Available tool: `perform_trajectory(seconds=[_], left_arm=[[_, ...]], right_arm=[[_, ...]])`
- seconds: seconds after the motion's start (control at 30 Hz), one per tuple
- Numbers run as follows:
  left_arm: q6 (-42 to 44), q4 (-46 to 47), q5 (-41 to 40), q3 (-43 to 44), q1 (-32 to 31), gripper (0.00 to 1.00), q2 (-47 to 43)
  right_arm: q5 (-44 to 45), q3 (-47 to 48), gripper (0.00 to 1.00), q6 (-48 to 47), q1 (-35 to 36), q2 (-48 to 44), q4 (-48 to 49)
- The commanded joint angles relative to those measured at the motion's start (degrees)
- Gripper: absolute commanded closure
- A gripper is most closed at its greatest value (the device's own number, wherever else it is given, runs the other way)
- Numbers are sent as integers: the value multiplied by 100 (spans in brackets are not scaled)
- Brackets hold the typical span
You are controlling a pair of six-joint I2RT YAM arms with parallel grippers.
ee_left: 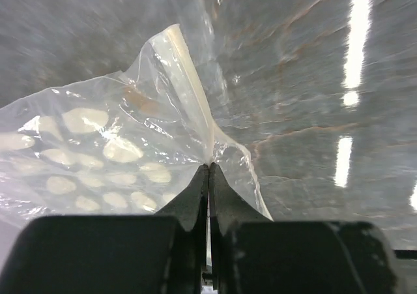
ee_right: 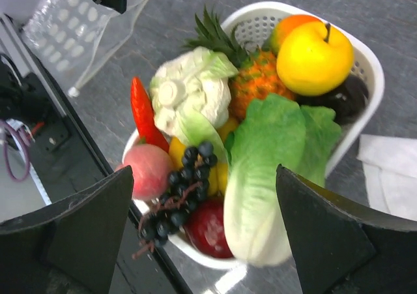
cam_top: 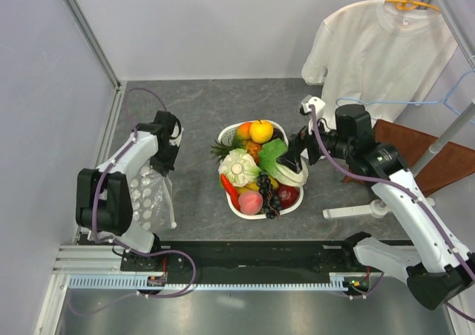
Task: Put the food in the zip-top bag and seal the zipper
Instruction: Pick up the zipper food storage bag at the corner of the board.
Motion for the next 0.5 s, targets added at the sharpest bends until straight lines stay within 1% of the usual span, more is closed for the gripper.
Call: perform_trajectory(seconds=[0.0,0.03,0.1,0.17,0.23,0.27,0.33,0.37,0.4,0.47], left_arm=[[-168,-327,764,846,51,98,-864],[-81,-388,1174,1073,60,98,-1004],[-63,-459,1406,1259,69,98,-1435],[-63,-555,1739,1567,69,98,-1803],[-186,-643,1915,1899,69,98,-1980],[-229,-678,2003,2006,69,98,-2042],[-318,-731,2153,2234,69,98,-2227],[-501,-740,2206,2296,69,98,-2271],[-624,-731,2276,2341,69,98,-2349],[-722,-653,2539,2438,77,98,-2429]], right_arm=[[120,168,4,1009,332,488,1248],[216,248,5,1306,455,603,1381],[313,536,6,1589,587,998,1740],[533,783,10,2010,851,1444,2057],[630,1187,12,2310,1105,1754,2251],[760,1328,13,2555,1202,2051,2392],[902,1785,16,2645,1517,2343,2489],[1059,1934,17,2663,1641,2605,2559],[1104,2197,18,2689,1764,2738,2612],[1078,2418,19,2716,2072,3108,2752]])
